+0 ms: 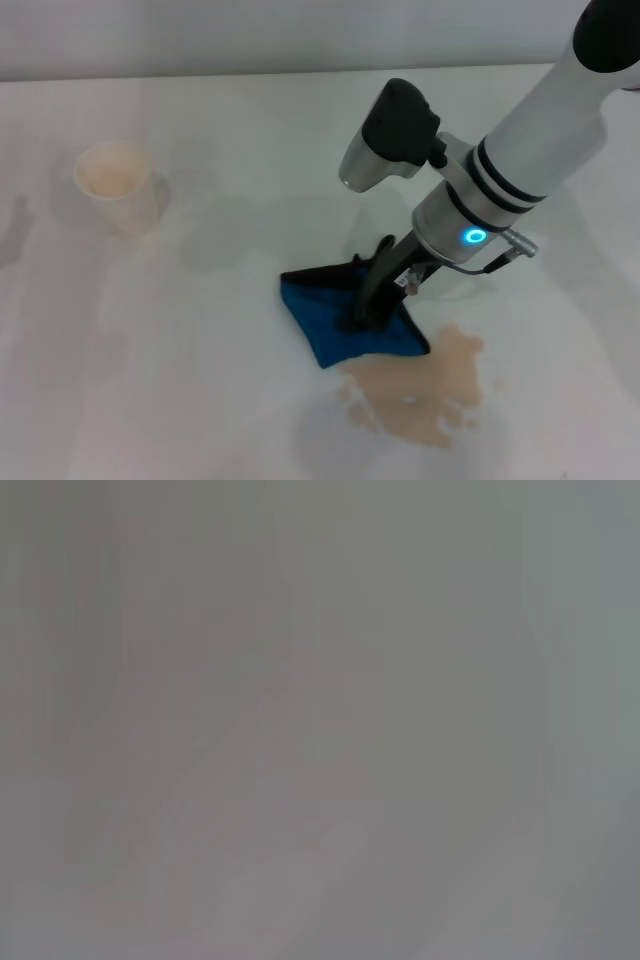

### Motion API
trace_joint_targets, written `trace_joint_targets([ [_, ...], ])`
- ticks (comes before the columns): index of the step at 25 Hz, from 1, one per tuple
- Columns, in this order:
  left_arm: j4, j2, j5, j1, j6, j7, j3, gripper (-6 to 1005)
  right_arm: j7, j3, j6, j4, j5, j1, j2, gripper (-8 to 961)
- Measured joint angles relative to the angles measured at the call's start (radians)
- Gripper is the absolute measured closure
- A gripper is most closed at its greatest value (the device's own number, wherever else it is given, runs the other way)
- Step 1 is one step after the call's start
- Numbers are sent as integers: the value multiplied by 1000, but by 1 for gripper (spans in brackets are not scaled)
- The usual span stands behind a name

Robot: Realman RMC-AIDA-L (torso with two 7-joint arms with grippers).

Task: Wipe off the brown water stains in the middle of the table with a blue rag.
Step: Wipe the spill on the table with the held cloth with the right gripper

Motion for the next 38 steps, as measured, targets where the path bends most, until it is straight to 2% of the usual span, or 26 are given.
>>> trace_joint_targets([
  [3,1,0,0,-3,0,0,0,117,-34,-10,-32,3,32,-1,0,866],
  [9,1,0,0,-10,0,0,0,116,-32,-2,-178,10,31,-13,-8,865],
  [13,1,0,0,-12,1,0,0,116,-32,60,-221,24,11,-17,-16,867],
  [18,1,0,-6,-20,2,0,0,117,-50,120,-231,38,-35,-23,-15,869],
  [27,1,0,-12,-39,28,0,0,116,-111,108,-121,50,-27,-17,-4,868],
  [38,1,1,-12,-69,60,1,0,116,-263,115,156,61,-9,-22,-13,869],
])
